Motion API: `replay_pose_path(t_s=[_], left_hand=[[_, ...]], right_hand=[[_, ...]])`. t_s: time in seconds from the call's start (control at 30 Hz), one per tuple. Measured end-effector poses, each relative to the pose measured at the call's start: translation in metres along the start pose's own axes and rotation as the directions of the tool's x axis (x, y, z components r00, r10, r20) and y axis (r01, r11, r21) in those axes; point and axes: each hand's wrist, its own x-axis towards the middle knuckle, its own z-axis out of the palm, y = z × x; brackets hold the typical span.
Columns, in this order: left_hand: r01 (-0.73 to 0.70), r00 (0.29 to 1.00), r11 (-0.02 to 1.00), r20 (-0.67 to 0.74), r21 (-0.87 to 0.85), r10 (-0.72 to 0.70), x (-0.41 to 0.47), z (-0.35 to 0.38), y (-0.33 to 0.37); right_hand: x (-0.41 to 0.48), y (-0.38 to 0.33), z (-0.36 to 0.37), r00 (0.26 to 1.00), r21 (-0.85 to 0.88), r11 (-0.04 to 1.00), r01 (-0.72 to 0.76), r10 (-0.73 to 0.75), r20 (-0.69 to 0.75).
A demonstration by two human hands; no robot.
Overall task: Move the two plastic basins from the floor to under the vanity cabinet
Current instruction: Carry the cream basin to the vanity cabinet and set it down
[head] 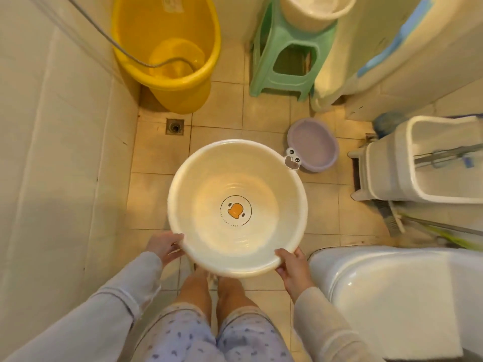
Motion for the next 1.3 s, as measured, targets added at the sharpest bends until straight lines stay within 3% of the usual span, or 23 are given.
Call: replay_pose_path(t_s=[0.4, 0.6, 0.77, 1.0, 1.17, 1.3], left_hand=[[-0.191, 0.969, 0.979, 0.174, 0.067, 0.177, -0.078, 0.018, 0.014], [-0.243, 0.945, 0.956, 0.264, 0.164, 0.194, -0.073, 0.031, 0.035], [-0.249, 0.926, 0.903, 0.358, 0.349, 0.117, -0.063, 0.038, 0.049], [-0.375, 0.870, 0.619, 0.493, 0.691, -0.024, -0.065, 0.054, 0.074], [-0.464, 0.825, 0.367, 0.545, 0.806, -0.152, -0.076, 0.078, 0.055], [-0.518, 0.777, 0.225, 0.564, 0.825, -0.279, -0.091, 0.094, 0.019]], right_hand=[[-0.057, 0.002, -0.048, 0.987, 0.232, 0.963, 0.134, -0.150, 0.051], [-0.070, 0.012, -0.052, 0.977, 0.347, 0.915, 0.206, -0.211, -0.024], [-0.085, 0.050, -0.043, 0.964, 0.491, 0.831, 0.262, -0.196, -0.181], [-0.129, 0.145, -0.012, 0.928, 0.759, 0.586, 0.284, 0.032, -0.372], [-0.164, 0.208, 0.008, 0.885, 0.870, 0.373, 0.324, 0.206, -0.418], [-0.194, 0.250, 0.018, 0.850, 0.903, 0.232, 0.361, 0.316, -0.421]])
